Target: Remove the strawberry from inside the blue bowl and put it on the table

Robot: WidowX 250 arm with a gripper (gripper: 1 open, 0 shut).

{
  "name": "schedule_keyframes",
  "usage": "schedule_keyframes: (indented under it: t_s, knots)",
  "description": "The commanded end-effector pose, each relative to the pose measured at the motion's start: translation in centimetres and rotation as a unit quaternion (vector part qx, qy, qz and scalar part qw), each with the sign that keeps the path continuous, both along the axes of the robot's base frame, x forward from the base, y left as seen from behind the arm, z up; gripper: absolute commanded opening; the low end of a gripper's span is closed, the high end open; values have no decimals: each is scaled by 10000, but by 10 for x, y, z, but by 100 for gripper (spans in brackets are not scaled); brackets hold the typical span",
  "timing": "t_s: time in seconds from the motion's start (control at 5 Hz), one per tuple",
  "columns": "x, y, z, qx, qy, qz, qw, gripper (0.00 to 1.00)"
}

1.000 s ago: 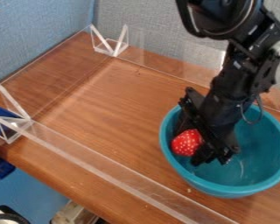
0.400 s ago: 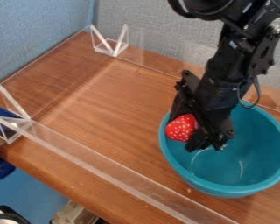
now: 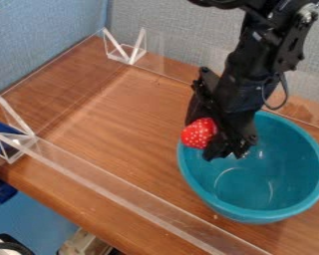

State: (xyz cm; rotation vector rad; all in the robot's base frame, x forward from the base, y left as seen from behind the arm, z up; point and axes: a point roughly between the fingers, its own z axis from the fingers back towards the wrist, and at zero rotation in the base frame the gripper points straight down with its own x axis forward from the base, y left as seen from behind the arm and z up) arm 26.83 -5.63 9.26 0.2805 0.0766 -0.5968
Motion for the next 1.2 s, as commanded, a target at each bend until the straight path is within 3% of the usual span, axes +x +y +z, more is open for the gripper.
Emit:
schedule_keyframes:
  t_s: [0.0, 0.2, 0.4, 0.6, 0.8, 1.0]
  knots:
    - [9, 7, 21, -116, -371, 68, 9992, 0]
    - [11, 15, 23, -91, -375, 96, 9992, 0]
    - [16, 23, 34, -47, -476, 132, 9988, 0]
    - [26, 36, 50, 36, -579, 235, 9980, 0]
    - [37, 55, 56, 115, -563, 502, 9971, 0]
    - [42, 76, 40, 123, -402, 701, 9967, 0]
